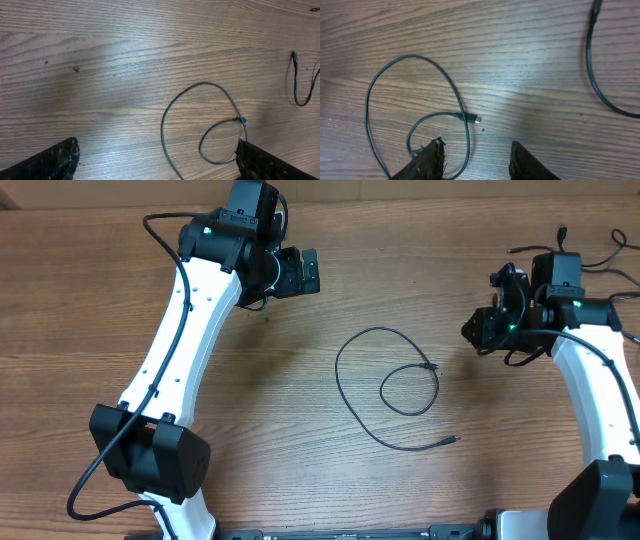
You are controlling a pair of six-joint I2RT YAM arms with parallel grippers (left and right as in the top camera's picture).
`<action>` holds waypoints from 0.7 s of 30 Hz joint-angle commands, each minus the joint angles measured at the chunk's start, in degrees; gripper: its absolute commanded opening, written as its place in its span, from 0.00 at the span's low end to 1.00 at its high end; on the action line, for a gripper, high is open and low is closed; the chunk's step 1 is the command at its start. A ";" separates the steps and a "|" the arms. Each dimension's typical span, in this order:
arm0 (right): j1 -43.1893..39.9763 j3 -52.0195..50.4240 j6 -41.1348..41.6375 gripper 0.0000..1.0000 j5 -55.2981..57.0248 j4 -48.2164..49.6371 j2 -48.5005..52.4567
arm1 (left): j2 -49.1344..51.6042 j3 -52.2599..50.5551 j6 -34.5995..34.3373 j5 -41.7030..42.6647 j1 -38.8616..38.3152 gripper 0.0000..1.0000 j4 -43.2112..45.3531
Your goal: Untangle cables
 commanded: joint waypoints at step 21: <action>9.11 -6.64 -0.04 0.48 -2.60 12.90 13.29 | 0.24 0.39 0.66 -0.33 0.20 1.00 0.09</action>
